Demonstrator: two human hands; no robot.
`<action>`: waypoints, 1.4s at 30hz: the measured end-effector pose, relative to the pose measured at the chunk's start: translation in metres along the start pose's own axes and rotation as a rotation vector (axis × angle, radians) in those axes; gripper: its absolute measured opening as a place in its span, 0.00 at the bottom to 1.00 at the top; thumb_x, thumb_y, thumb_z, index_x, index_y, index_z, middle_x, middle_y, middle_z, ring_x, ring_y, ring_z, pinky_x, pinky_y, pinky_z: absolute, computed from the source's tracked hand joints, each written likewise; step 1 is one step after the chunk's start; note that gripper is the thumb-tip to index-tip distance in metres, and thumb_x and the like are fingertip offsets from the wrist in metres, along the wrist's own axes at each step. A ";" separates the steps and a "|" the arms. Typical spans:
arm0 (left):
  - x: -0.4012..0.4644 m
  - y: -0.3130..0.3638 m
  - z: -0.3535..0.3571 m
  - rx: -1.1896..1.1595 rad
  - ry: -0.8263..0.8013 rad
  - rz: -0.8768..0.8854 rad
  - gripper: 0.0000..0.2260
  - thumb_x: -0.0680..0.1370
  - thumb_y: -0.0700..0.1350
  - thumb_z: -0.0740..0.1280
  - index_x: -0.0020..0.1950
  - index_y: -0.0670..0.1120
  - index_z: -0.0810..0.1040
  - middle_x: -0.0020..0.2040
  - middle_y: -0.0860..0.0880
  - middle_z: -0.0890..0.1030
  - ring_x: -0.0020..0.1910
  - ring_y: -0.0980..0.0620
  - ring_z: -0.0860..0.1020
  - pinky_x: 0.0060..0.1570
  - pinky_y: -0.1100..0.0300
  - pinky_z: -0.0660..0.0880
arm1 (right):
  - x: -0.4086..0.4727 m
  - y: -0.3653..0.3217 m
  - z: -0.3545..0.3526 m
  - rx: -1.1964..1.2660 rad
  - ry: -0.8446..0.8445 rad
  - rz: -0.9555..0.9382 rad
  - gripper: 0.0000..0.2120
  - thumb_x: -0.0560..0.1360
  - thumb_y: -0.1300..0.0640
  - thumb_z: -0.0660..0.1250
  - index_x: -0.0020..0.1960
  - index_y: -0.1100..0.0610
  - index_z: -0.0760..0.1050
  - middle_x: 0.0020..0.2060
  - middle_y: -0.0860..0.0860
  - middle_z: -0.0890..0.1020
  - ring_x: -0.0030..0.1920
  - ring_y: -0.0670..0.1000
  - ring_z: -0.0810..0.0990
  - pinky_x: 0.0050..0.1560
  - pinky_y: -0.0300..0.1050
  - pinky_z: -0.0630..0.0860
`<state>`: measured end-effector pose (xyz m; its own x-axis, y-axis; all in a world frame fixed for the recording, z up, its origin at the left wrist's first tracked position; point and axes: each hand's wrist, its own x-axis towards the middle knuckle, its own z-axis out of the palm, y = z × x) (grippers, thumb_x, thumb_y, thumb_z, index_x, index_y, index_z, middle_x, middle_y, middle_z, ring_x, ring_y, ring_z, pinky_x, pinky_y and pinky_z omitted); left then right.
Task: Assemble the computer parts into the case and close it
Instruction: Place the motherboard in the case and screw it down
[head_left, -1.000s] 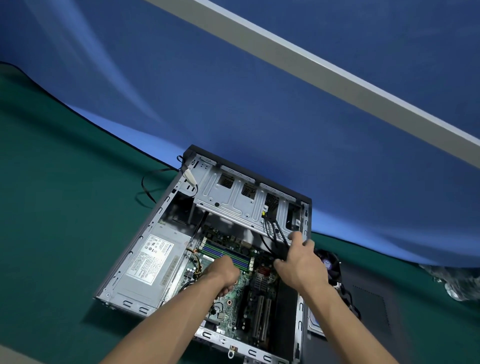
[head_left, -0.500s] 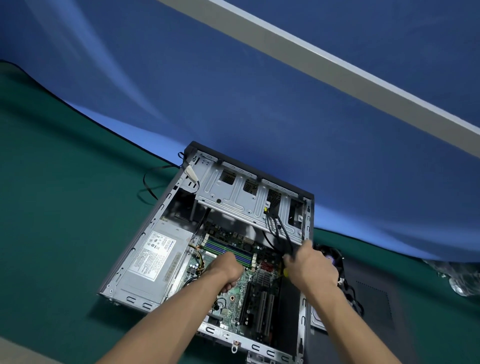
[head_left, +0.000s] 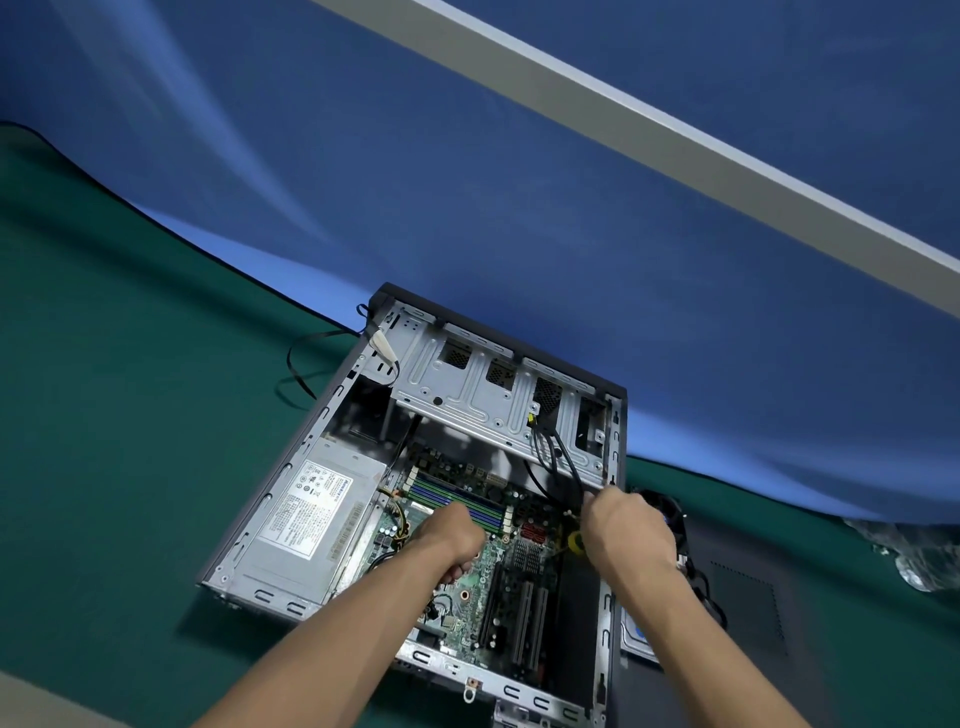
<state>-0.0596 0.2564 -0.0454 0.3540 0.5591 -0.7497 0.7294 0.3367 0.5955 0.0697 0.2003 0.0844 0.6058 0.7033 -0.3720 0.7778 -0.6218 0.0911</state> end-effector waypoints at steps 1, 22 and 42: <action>0.000 0.000 0.000 -0.001 0.003 0.001 0.10 0.80 0.40 0.58 0.41 0.40 0.73 0.30 0.47 0.75 0.20 0.53 0.69 0.20 0.64 0.66 | -0.001 -0.002 0.001 -0.040 0.003 -0.001 0.18 0.82 0.50 0.53 0.63 0.62 0.69 0.55 0.58 0.79 0.52 0.59 0.80 0.42 0.45 0.72; 0.003 0.000 0.001 -0.007 0.021 -0.008 0.11 0.80 0.39 0.57 0.39 0.39 0.73 0.30 0.45 0.75 0.22 0.51 0.70 0.24 0.62 0.68 | 0.005 -0.002 0.006 0.026 -0.042 -0.071 0.23 0.78 0.53 0.63 0.67 0.58 0.58 0.61 0.60 0.72 0.53 0.60 0.78 0.42 0.47 0.68; 0.003 -0.002 0.001 -0.038 0.021 -0.006 0.12 0.80 0.41 0.57 0.39 0.40 0.74 0.30 0.46 0.74 0.22 0.51 0.69 0.25 0.62 0.68 | 0.000 -0.006 0.003 -0.122 0.034 -0.041 0.16 0.82 0.56 0.55 0.66 0.63 0.66 0.56 0.58 0.80 0.53 0.57 0.80 0.41 0.44 0.72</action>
<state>-0.0595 0.2570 -0.0496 0.3368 0.5726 -0.7475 0.7088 0.3684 0.6016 0.0646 0.2032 0.0813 0.5765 0.7402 -0.3460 0.8156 -0.5471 0.1884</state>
